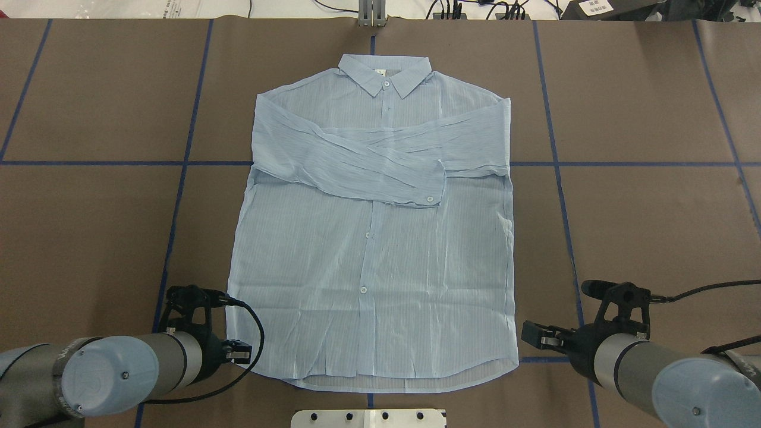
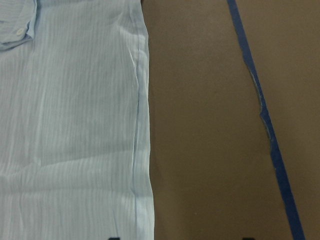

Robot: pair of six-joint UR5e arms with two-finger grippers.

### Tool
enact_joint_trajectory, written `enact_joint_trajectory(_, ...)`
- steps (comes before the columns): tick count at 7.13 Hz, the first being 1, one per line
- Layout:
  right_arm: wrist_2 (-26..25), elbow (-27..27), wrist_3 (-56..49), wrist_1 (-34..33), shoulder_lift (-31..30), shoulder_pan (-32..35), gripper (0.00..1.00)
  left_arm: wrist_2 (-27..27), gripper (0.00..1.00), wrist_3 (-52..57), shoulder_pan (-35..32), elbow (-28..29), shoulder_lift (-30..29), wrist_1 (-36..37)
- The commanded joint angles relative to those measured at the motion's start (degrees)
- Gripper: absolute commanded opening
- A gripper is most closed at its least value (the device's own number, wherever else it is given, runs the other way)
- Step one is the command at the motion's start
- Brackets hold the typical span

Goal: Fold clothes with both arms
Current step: 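Grasp the shirt hem corners nearest the robot with both grippers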

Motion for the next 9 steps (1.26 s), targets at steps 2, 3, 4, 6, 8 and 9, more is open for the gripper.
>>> enact_joint_trajectory(2, -4.3, -1.1, 4.9, -0.2, 0.6, -4.2, 0.7, 2.4, 0.0, -0.1, 0.0, -0.2, -0.1, -0.1)
enact_joint_trajectory(3, -6.2, -2.5, 6.2, 0.1, 0.9, -5.5, 0.67, 2.5, 0.0, -0.1, 0.0, -0.2, -0.1, -0.3)
enact_joint_trajectory(4, -7.9, -3.9, 6.8, 0.2, 2.8, -6.8, 0.67, 2.9, 0.0, -0.1, 0.0, -0.2, -0.1, -0.3)
enact_joint_trajectory(6, -10.4, -8.0, 8.3, 0.0, 7.0, -7.8, 0.66, 4.0, 0.0, -0.1, 0.0, -0.3, -0.1, -0.4)
enact_joint_trajectory(8, -11.2, -8.2, 8.3, -0.5, 6.9, -8.8, 0.59, 4.0, 0.0, -0.1, 0.0, -0.4, -0.1, -0.4)
enact_joint_trajectory(9, -11.5, -8.3, 8.3, -1.1, 6.7, -9.2, 0.58, 4.0, 0.0, -0.1, 0.0, -0.5, 0.0, -0.4)
